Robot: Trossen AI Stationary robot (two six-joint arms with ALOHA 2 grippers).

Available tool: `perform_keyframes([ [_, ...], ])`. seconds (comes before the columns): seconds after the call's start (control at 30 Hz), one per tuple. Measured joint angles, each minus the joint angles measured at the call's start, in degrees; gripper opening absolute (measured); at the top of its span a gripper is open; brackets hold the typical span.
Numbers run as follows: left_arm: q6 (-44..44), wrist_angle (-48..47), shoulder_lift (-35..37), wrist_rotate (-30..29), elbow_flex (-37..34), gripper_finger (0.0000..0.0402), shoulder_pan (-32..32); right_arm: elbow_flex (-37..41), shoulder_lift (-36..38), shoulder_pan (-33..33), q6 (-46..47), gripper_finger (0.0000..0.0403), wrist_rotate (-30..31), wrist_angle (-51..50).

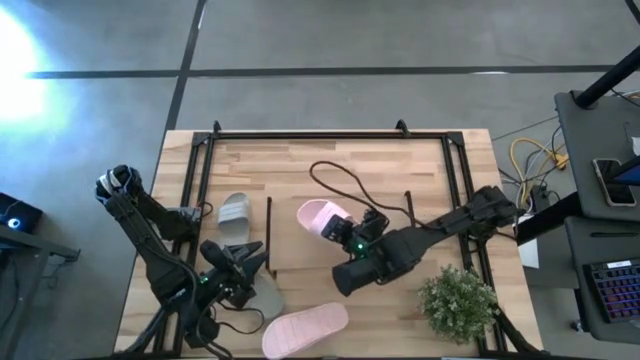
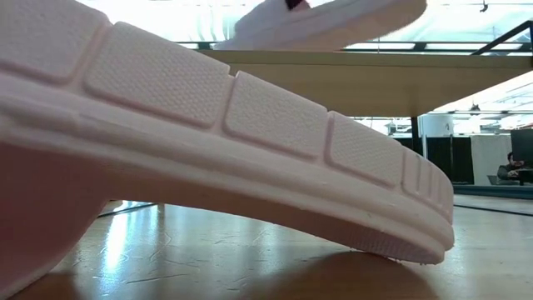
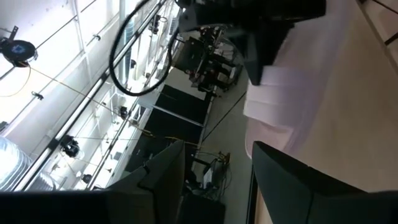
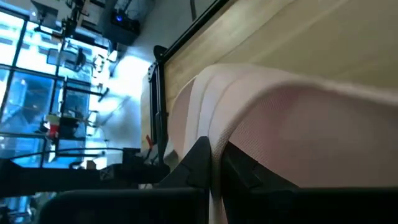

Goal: Pick and place slides into the shelf
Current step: Put the right pink slide on the shelf

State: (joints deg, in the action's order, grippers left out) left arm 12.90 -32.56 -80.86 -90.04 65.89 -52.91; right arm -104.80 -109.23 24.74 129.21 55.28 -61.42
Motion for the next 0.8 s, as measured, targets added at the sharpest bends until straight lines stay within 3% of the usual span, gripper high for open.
perform_keyframes([
  [0.17, 1.17, 0.08, 0.0, 0.87, 0.03, 0.0173, 0.47, 4.23, 0.0, -0.78, -0.27, 0.0013, -1.33, 2.71],
  [0.33, 0.95, 0.36, 0.0, 10.25, 2.61, 0.0173, 1.48, 4.75, 0.0, -0.84, -2.34, 0.0013, -1.72, 3.15],
  [0.5, 0.93, 0.63, 0.31, 10.21, 5.16, 0.0173, 4.29, 4.34, 0.02, -0.96, -3.73, 0.0017, -3.16, 2.96],
  [0.6, 0.97, 0.6, 0.46, 10.08, 6.23, 0.0173, 5.66, 4.71, 0.02, -0.99, -3.45, 0.0041, -3.64, 2.79],
  [0.8, 1.02, 0.19, 0.46, 10.28, 5.96, 0.0173, 6.82, 4.63, 0.69, -1.06, -3.5, 0.0132, -5.47, 2.48],
])
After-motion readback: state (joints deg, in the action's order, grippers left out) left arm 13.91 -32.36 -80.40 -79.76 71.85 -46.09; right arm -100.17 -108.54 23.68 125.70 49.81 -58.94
